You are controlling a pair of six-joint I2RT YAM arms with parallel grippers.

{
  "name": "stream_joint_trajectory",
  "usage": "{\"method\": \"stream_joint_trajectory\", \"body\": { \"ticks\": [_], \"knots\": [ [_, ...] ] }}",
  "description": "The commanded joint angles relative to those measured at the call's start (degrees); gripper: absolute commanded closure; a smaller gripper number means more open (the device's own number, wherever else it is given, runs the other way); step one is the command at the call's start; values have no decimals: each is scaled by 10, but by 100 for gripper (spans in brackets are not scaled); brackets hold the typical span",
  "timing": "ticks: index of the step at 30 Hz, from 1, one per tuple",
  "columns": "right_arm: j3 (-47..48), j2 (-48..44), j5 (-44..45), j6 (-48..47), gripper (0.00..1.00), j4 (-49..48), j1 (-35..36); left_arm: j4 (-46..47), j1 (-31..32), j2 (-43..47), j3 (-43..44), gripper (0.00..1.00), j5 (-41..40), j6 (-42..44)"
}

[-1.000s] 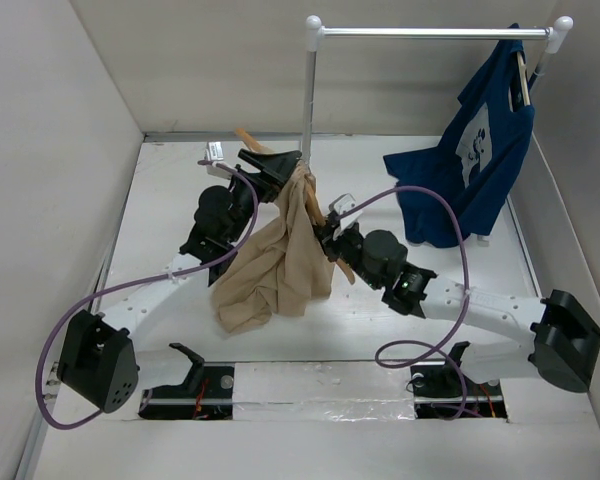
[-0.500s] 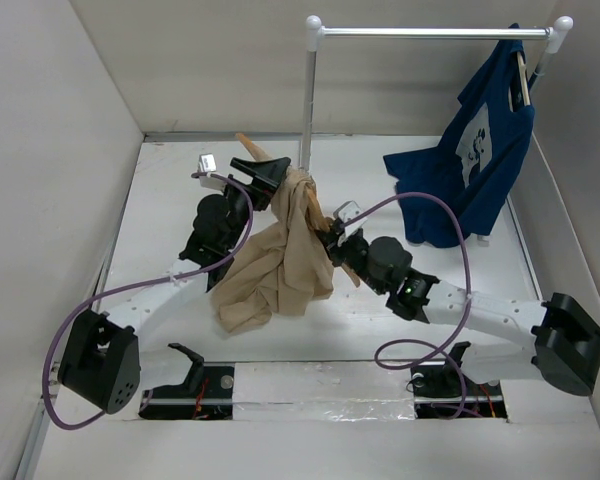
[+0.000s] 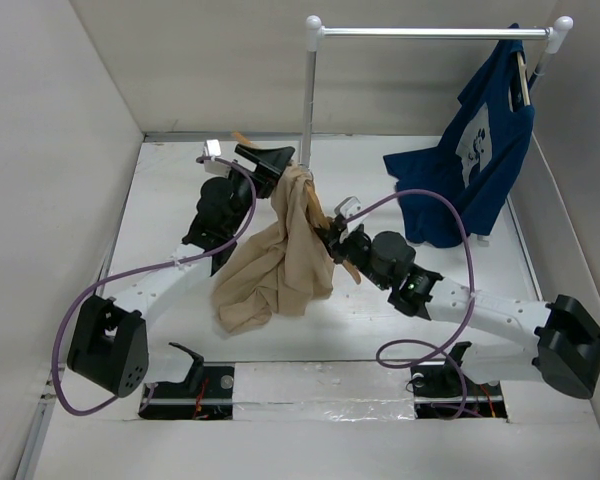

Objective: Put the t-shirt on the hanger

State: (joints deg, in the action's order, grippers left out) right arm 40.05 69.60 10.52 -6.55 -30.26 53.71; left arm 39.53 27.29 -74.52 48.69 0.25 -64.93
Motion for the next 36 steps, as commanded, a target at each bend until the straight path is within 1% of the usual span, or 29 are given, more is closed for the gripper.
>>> {"method": "stream_joint_trajectory", "body": {
  "ticks": [1, 2, 3, 5, 7, 10, 12, 14, 15, 17, 22, 23, 24, 25, 27, 28, 31, 33, 36],
  "knots": [
    [57, 7, -38, -29, 100, -70, 5, -8, 5, -4, 11, 28, 49, 24],
    [58, 12, -38, -27, 100, -67, 5, -8, 5, -4, 11, 29, 50, 24],
    [57, 16, -38, -26, 100, -68, 5, -4, 5, -5, 8, 35, 54, 24],
    [58, 25, -38, -19, 100, -70, 5, 18, 5, -6, -3, 43, 63, 24],
    [58, 30, -39, -16, 100, -73, 5, 42, 5, -9, -11, 57, 72, 23],
    [64, 40, -43, -10, 100, -71, 5, 66, 5, -13, -26, 70, 88, 17],
    [64, 44, -42, -3, 100, -74, 5, 66, 5, -12, -28, 82, 91, 20],
    [62, 44, -42, 9, 100, -80, 0, 69, 5, -11, -32, 92, 93, 20],
    [60, 43, -49, 16, 100, -85, 0, 71, 5, -7, -35, 100, 93, 21],
    [53, 42, -59, 38, 100, -96, -14, 71, 5, -5, -39, 100, 93, 21],
    [34, 38, -71, 64, 100, -126, -14, 84, 5, 4, -54, 100, 100, 23],
    [28, 34, -71, 91, 94, -132, -14, 83, 5, 8, -59, 100, 99, 23],
    [24, 32, -73, 96, 87, -132, -14, 84, 5, 12, -61, 100, 102, 23],
    [21, 28, -74, 100, 70, -132, -14, 86, -3, 15, -62, 100, 107, 22],
    [4, 12, -77, 114, 57, -132, -14, 98, -21, 24, -73, 100, 129, 5],
    [-2, 5, -78, 119, 48, -134, -14, 120, -28, 25, -78, 100, 139, -4],
    [-31, -29, -78, 138, 40, -133, -19, 159, -45, 31, -96, 100, 172, -41],
    [-48, -53, -78, 155, 40, -125, -25, 170, -58, 32, -98, 100, 191, -55],
    [-95, -87, -81, 191, 40, -122, -31, 189, -58, 35, -105, 100, 208, -64]
  ]
}}
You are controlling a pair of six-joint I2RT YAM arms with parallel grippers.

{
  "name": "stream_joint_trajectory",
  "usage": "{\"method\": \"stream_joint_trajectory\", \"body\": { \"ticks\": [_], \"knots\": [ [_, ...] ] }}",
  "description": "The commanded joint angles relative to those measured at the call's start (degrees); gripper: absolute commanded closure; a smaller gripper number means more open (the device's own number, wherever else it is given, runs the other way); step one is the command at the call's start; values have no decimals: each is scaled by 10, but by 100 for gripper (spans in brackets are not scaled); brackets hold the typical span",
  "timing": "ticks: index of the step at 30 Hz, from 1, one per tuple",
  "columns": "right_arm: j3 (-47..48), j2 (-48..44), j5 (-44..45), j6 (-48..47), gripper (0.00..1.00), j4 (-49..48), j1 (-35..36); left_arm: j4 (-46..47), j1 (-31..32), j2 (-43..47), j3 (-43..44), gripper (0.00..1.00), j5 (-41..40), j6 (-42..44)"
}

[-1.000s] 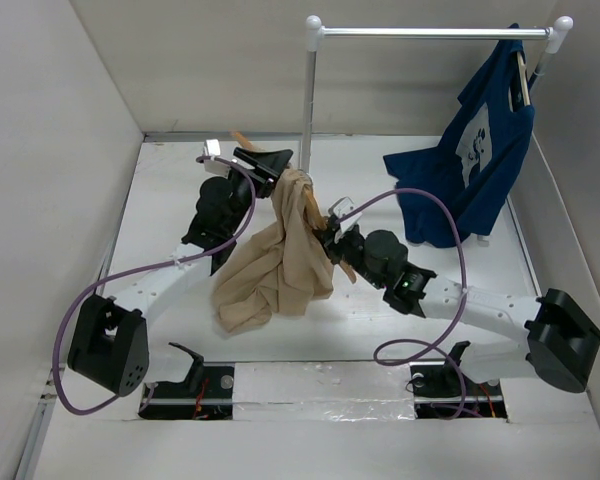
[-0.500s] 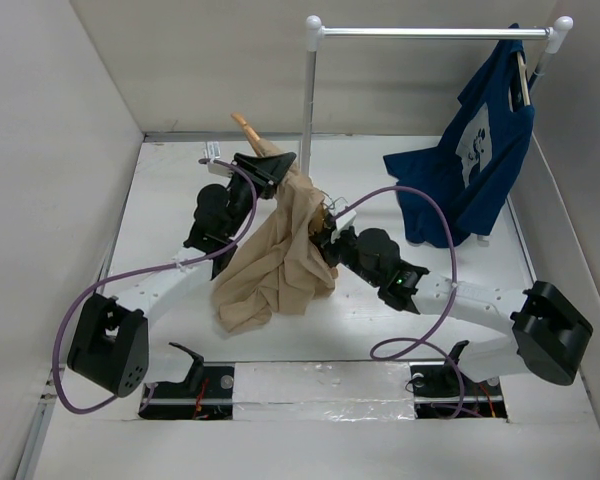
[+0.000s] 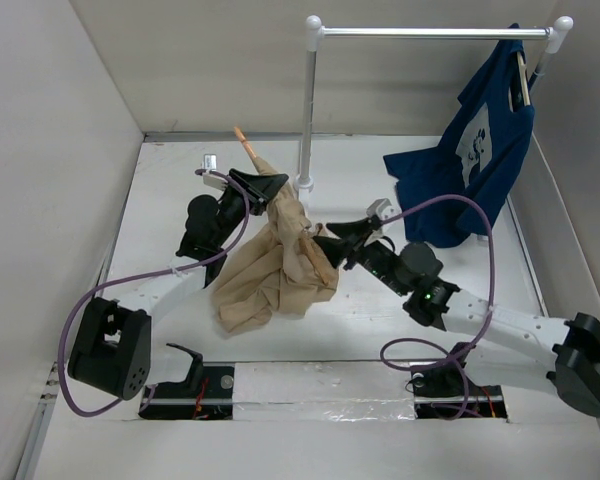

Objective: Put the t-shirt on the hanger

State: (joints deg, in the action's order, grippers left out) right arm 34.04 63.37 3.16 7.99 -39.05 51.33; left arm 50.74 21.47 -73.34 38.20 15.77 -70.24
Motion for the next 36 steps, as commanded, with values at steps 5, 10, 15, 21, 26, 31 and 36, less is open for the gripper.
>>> {"method": "stream_joint_trajectory", "body": {
  "ticks": [5, 10, 15, 21, 26, 31, 36],
  "knots": [
    [-115, -26, -45, 105, 100, -76, -51, 122, -29, 25, -15, 100, 82, -47],
    [-103, 76, -130, 131, 78, -111, -130, 172, -56, 19, -29, 100, 123, -90],
    [-94, 192, -225, 127, 42, -219, -172, 177, -77, 16, -24, 100, 150, -113],
    [-79, 240, -263, 114, 42, -219, -178, 168, -88, 15, -8, 100, 160, -115],
    [-63, 273, -243, 109, 42, -214, -159, 171, -88, 9, -1, 100, 163, -124],
    [-48, 306, -228, 113, 42, -216, -159, 168, -88, 7, 4, 100, 167, -128],
    [-51, 309, -184, 106, 43, -214, -153, 165, -88, 9, 3, 100, 168, -128]
  ]
}}
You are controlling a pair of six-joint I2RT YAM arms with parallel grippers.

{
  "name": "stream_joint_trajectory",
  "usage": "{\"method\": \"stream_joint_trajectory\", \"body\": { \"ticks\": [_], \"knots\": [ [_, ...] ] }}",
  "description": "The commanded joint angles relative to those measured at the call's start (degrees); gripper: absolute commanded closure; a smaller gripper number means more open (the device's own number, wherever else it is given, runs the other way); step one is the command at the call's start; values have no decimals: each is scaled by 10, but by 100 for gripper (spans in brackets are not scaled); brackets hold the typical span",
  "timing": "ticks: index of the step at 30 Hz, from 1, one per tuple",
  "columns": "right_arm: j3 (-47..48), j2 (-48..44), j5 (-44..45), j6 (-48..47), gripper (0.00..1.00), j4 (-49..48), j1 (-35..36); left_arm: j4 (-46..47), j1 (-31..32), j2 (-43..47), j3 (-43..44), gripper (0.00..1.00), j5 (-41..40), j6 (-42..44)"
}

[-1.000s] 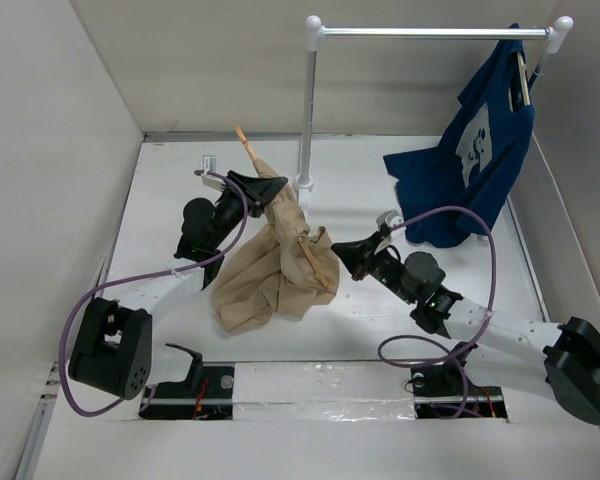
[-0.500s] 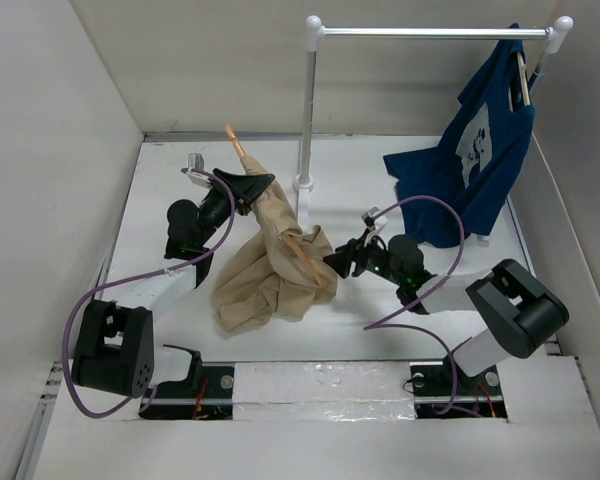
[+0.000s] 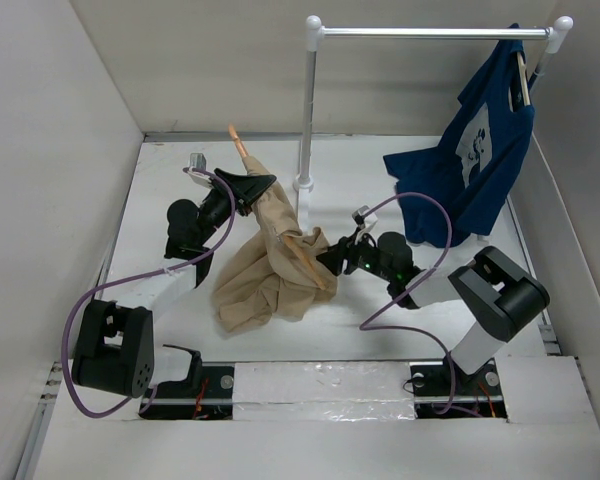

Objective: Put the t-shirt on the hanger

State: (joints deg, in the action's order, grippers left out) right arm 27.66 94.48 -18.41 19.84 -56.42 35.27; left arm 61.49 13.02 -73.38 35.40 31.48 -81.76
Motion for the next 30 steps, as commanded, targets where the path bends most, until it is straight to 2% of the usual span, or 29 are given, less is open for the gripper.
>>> {"method": "stream_joint_trajectory", "body": {
  "ticks": [1, 4, 6, 7, 8, 9, 13, 16, 17, 19, 25, 26, 28, 29, 30],
  "knots": [
    [16, -3, 40, -16, 43, -34, 8, 57, -4, 11, 31, 100, 9, -13],
    [25, 0, 48, -23, 56, -18, 14, 54, -4, 13, 35, 100, 9, -10],
    [27, 5, 48, -23, 60, -19, 20, 47, -4, 16, 40, 100, 8, -8],
    [27, 9, 49, -23, 67, -21, 20, 46, -4, 16, 41, 100, 6, -7],
    [24, 10, 50, -20, 79, -25, 25, 42, -4, 16, 42, 100, 6, -5],
    [22, 10, 50, -16, 81, -28, 25, 41, -4, 16, 46, 100, 5, -5],
    [14, 11, 38, -13, 81, -33, 31, 60, -4, 4, 52, 100, 5, -15],
    [9, 19, 45, -10, 71, -40, 36, 76, -4, -6, 49, 100, 9, -31],
    [10, 23, 46, -9, 62, -47, 36, 82, -4, -7, 49, 100, 11, -33],
    [14, 28, 46, -9, 57, -46, 36, 84, -4, -7, 46, 100, 11, -36],
    [35, 33, 57, -17, 58, -26, 41, 83, -4, -4, 43, 100, 12, -33],
    [37, 32, 58, -19, 70, -21, 41, 83, -4, -4, 43, 100, 13, -32],
    [36, 27, 70, -17, 83, -21, 41, 80, -4, -3, 45, 100, 11, -32],
    [35, 26, 72, -16, 94, -25, 41, 79, -4, -4, 47, 100, 11, -31],
    [32, 26, 71, -15, 97, -29, 41, 79, -4, -4, 48, 100, 11, -31]
  ]
}}
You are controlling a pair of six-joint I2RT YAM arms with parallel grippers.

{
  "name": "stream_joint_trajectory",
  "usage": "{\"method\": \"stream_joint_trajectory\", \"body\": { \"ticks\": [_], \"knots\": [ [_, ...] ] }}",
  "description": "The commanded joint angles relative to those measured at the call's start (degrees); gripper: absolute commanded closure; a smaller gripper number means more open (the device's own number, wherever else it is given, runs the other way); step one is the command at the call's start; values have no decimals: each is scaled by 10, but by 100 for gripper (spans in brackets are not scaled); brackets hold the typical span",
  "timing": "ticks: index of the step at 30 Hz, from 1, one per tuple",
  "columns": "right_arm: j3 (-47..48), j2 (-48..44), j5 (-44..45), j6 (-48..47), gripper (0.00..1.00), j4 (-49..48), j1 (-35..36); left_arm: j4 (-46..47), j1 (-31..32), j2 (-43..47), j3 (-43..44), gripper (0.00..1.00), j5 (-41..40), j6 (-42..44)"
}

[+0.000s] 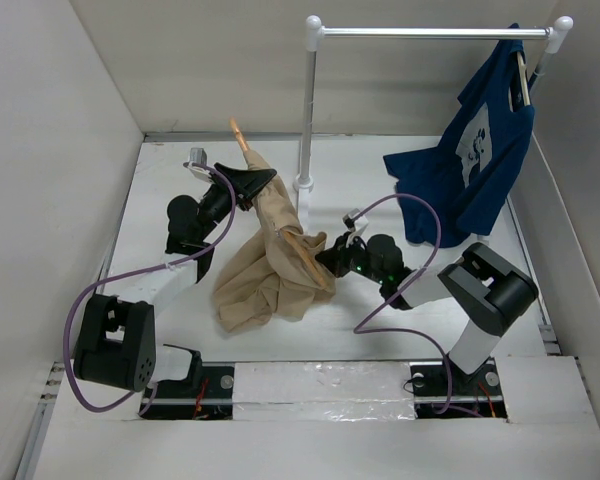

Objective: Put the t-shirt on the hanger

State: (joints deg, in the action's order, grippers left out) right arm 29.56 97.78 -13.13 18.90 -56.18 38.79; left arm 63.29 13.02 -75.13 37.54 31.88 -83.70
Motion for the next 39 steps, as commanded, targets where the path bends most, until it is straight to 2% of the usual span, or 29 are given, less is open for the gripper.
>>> {"method": "stream_joint_trajectory", "body": {
  "ticks": [1, 7, 10, 17, 22, 26, 31, 36, 39],
  "knots": [
    [9, -7, 19, -3, 99, -35, 6, 61, -4, 14, 27, 100, 6, -12],
    [-41, -33, 35, 24, 100, -77, 23, 72, -4, 6, 35, 100, -1, -24],
    [-80, -50, 79, 51, 100, -90, 49, 93, -4, -1, 51, 100, -1, -42],
    [-158, -51, 164, 106, 100, -143, 104, 76, -22, -8, 109, 100, -2, -52],
    [-198, -59, 187, 123, 100, -174, 132, 59, -35, 6, 111, 100, 0, -47],
    [-202, -94, 213, 129, 100, -126, 157, 74, -41, 10, 105, 100, -4, -59],
    [-171, -94, 252, 137, 100, -26, 197, 159, -41, -18, 98, 100, -19, -139],
    [-176, -28, 265, 156, 100, -74, 214, 206, -41, -40, 119, 100, -25, -208],
    [-159, 0, 282, 158, 100, -52, 226, 197, -41, -42, 149, 100, -26, -229]
  ]
}}
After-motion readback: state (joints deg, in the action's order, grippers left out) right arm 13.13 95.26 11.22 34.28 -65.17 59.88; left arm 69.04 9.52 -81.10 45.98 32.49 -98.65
